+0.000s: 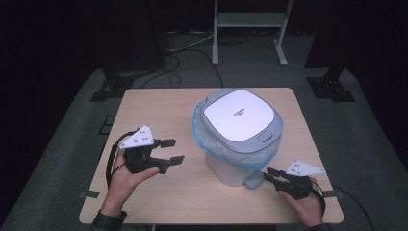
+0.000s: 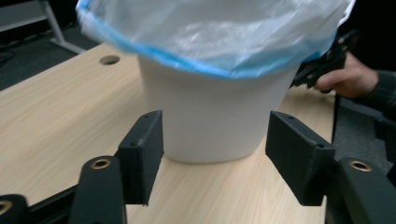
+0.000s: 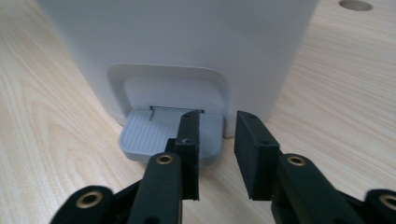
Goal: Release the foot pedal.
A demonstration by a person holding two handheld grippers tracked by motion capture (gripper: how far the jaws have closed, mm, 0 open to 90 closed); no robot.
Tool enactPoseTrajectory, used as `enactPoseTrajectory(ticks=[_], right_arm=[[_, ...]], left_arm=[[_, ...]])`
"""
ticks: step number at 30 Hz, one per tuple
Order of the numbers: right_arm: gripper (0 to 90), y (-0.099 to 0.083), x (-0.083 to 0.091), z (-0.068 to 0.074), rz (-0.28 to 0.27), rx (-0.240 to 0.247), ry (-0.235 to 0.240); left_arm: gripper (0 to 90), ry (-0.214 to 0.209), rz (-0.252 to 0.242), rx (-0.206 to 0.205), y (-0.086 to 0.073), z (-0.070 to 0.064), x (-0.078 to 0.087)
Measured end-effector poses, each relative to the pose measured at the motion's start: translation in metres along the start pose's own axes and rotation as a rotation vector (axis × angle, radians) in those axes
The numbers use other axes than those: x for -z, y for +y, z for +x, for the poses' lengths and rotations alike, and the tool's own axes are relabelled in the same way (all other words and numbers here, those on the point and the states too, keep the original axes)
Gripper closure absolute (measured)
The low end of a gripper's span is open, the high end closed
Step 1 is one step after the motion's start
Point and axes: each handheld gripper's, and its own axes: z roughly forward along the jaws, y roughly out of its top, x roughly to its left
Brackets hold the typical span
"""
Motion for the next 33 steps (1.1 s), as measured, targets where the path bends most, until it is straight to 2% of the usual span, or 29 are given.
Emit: enactPoseTrajectory(ticks=[4,8,15,17,24,28,33], right_arm=[[61.7,0.000,0.005,-0.005,-0.014,-0.015,-0.025],[52.7,0.000,0.007,-0.007,-0.018,-0.023,-0.044],[38.2,0.000,0.009,-0.009,-0.014,-0.045,-0.085],[34.3,0.000,0.009,-0.010,-0.010,-0.051,-0.097],[23.2,-0.003,0.009,-0.016,0.014,-0.073,-0.152],[16.6,-0.006,0.008,-0.020,0.036,-0.086,-0.164],[12.6,-0.012,0.006,-0.026,0.072,-0.105,-0.177]], left_arm=[[29.9,0.036,0.036,-0.006,-0.012,-0.002,-0.003],[25.5,0.067,0.047,0.000,-0.024,-0.002,-0.002],[16.1,0.114,0.058,0.040,-0.041,-0.002,0.001],[10.7,0.128,0.069,0.053,-0.046,-0.001,0.001],[9.5,0.169,0.072,0.080,-0.070,0.002,0.001],[5.9,0.171,0.097,0.086,-0.085,0.004,-0.001],[2.8,0.215,0.142,0.100,-0.104,0.008,-0.009]])
